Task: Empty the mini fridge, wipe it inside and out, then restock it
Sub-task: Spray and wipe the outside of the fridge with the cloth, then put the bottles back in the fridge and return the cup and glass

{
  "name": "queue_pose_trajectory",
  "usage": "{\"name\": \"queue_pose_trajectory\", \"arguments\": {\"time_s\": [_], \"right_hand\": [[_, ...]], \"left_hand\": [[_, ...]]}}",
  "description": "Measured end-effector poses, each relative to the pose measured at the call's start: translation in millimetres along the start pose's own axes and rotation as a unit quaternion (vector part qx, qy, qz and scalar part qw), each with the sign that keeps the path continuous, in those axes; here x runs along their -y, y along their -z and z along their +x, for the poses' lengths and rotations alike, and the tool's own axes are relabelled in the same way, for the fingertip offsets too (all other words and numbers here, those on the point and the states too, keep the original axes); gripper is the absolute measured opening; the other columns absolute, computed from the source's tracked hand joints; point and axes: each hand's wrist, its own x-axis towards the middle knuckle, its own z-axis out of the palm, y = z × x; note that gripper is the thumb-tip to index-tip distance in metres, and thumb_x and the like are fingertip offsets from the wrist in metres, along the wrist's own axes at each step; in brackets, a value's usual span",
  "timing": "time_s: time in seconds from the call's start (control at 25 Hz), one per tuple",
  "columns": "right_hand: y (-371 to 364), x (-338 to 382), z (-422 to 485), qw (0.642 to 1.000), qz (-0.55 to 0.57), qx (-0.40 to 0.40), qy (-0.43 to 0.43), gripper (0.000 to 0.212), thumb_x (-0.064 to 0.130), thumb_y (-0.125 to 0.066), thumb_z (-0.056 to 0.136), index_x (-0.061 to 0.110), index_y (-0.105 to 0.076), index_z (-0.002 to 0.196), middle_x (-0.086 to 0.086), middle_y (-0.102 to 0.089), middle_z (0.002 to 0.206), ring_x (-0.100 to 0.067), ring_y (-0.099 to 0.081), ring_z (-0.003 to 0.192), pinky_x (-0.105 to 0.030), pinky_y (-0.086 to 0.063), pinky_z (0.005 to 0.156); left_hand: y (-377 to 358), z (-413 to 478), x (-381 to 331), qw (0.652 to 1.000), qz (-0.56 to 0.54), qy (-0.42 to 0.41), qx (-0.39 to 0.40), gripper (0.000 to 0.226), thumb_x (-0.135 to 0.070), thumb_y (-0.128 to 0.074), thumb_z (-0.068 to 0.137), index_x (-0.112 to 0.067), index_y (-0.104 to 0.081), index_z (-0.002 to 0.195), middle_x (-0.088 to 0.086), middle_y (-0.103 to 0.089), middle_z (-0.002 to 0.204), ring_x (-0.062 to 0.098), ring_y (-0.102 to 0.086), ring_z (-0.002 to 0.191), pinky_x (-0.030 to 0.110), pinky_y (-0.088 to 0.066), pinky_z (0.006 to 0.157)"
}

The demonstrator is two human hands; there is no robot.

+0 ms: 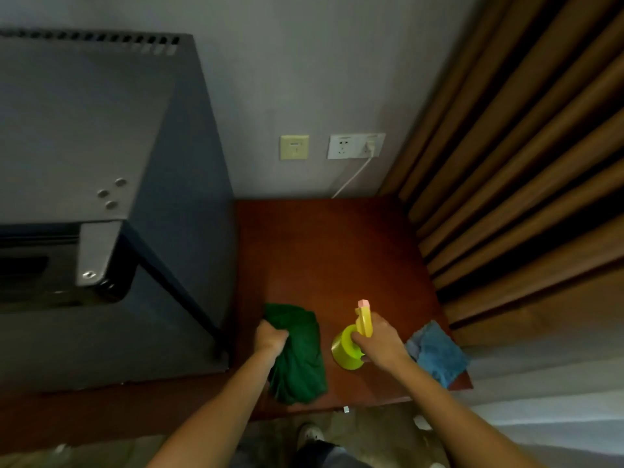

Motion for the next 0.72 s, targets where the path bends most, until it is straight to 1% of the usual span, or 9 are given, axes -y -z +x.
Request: {"name": "queue_pose_trajectory", "arguments": {"time_s": [0.12,0.2,0.28,0.32,0.4,0.48,0.52,0.6,0.72], "right_hand": [[18.3,8.6,-20.3,0.998,0.015,0.057,-0.022,0.056,0.031,-0.068,0.086,0.016,-0.042,0.133,-0.007,-0.056,0.114,-0.025,-0.064,0.091,-0.039,-0.060,0.069],[38.4,20.0,-40.0,0.995,-0.043,0.087,-0.022,0.076,0.048,-0.068,0.081,0.018,-0.034,0.142,-0.009,-0.048,0.135,-0.028,-0.057,0.112,-0.039,-0.057,0.083],[55.5,41.4,-51.2,0.984,-0.167,0.058,-0.013,0.087,0.056,-0.064,0.081,0.015,-0.026,0.148,-0.010,-0.036,0.148,-0.027,-0.044,0.129,-0.037,-0.042,0.102],[63.2,62.1,-63.0,0.980,-0.196,0.027,0.024,0.079,0.051,-0.063,0.084,0.015,-0.030,0.146,-0.009,-0.037,0.147,-0.025,-0.044,0.130,-0.034,-0.039,0.103],[76.5,118.6,-99.6,0.970,-0.180,-0.048,0.154,0.048,0.038,-0.062,0.088,0.022,-0.050,0.131,-0.003,-0.052,0.133,-0.021,-0.054,0.119,-0.032,-0.041,0.096],[81.2,187.5,-142.0,0.936,-0.123,-0.119,0.307,0.023,0.035,-0.059,0.085,0.032,-0.058,0.108,0.008,-0.061,0.108,-0.014,-0.060,0.101,-0.031,-0.045,0.086],[78.5,224.7,-163.5,0.909,-0.091,-0.154,0.377,0.019,0.037,-0.053,0.084,0.033,-0.059,0.102,0.011,-0.061,0.100,-0.009,-0.060,0.094,-0.027,-0.045,0.083],[56.4,295.7,-200.6,0.856,-0.042,-0.207,0.473,0.022,0.034,-0.048,0.086,0.025,-0.063,0.099,0.010,-0.062,0.096,-0.005,-0.057,0.090,-0.023,-0.043,0.082],[-7.7,388.9,-235.7,0.797,-0.044,-0.236,0.554,0.024,0.022,-0.049,0.087,0.018,-0.065,0.104,0.003,-0.063,0.100,-0.015,-0.057,0.096,-0.026,-0.039,0.087]], "left_hand": [[9.3,-33.3,-13.0,0.992,0.074,-0.103,0.008,0.054,-0.012,-0.070,0.078,-0.007,-0.051,0.128,0.012,-0.051,0.129,0.029,-0.056,0.111,0.031,-0.048,0.095],[26.5,-75.4,-38.4,0.974,0.082,-0.203,0.063,0.047,-0.007,-0.066,0.082,-0.007,-0.052,0.127,0.010,-0.053,0.127,0.021,-0.057,0.106,0.024,-0.048,0.091],[51.0,-125.4,-65.1,0.933,0.100,-0.333,0.093,0.032,-0.006,-0.061,0.086,-0.010,-0.059,0.118,0.003,-0.062,0.110,0.014,-0.060,0.091,0.025,-0.051,0.084],[70.3,-159.0,-78.2,0.903,0.119,-0.404,0.082,0.025,-0.010,-0.060,0.087,-0.013,-0.062,0.111,-0.002,-0.062,0.102,0.011,-0.060,0.087,0.027,-0.051,0.081],[115.8,-220.5,-95.9,0.841,0.142,-0.521,0.023,0.014,-0.017,-0.058,0.089,-0.017,-0.063,0.101,-0.004,-0.061,0.096,0.009,-0.060,0.083,0.025,-0.050,0.076],[172.4,-273.8,-102.1,0.792,0.120,-0.597,-0.046,0.010,-0.021,-0.056,0.089,-0.019,-0.063,0.095,-0.005,-0.061,0.090,0.008,-0.059,0.076,0.025,-0.050,0.070],[206.4,-292.2,-99.1,0.770,0.108,-0.622,-0.092,0.011,-0.023,-0.054,0.089,-0.020,-0.063,0.093,-0.006,-0.062,0.086,0.008,-0.059,0.073,0.026,-0.050,0.067],[284.2,-307.3,-81.5,0.721,0.121,-0.644,-0.224,0.017,-0.027,-0.048,0.087,-0.021,-0.063,0.089,-0.006,-0.063,0.081,0.012,-0.060,0.071,0.029,-0.049,0.064],[405.1,-285.3,-46.7,0.673,0.207,-0.573,-0.420,0.023,-0.027,-0.043,0.083,-0.020,-0.064,0.089,-0.003,-0.062,0.084,0.020,-0.059,0.081,0.033,-0.047,0.069]]}}
